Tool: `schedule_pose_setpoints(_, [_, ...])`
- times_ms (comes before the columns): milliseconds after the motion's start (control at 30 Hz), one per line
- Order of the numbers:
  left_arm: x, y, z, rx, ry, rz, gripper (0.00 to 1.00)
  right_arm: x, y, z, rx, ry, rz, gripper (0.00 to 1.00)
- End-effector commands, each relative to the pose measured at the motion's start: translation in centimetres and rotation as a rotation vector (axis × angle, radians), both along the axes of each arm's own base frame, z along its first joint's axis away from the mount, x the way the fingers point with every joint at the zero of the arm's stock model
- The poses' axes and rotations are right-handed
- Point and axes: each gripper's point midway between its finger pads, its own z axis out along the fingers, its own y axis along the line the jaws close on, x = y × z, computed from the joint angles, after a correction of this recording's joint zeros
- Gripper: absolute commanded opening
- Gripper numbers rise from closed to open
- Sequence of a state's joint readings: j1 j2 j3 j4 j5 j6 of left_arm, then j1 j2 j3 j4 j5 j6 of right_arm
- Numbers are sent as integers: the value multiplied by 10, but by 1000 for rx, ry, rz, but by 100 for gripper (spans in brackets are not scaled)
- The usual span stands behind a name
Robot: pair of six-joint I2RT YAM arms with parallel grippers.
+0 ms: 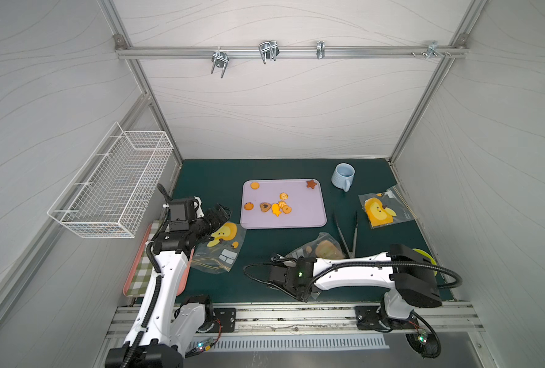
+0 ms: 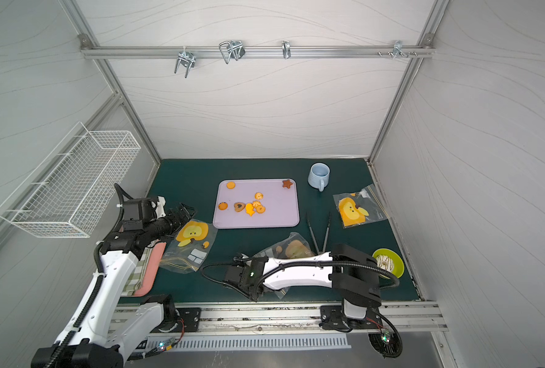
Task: Put the cookies into a resealable bag to prevent moisture
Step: Pick up the ziploc bag from the center of the board.
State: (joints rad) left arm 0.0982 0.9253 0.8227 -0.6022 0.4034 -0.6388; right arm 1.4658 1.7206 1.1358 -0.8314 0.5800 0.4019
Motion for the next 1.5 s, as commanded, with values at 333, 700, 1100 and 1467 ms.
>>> schedule_pose_setpoints(333, [9,0,16,-2,-55,-9,99,6,-10,8,-33,-46,-41,10])
schedule_pose_setpoints(700, [4,-34,35,77,-122,-139,98,32,-5,64,490,176,-257,0])
schedule_pose_setpoints(1100, [-10,-159,57,27,-265,-480,94,106,14,134,959,255,-421,0])
schedule_pose_setpoints(1467, [-17,-209,41,61,-246,-607,78,115,20,154,1073,282,-432,0])
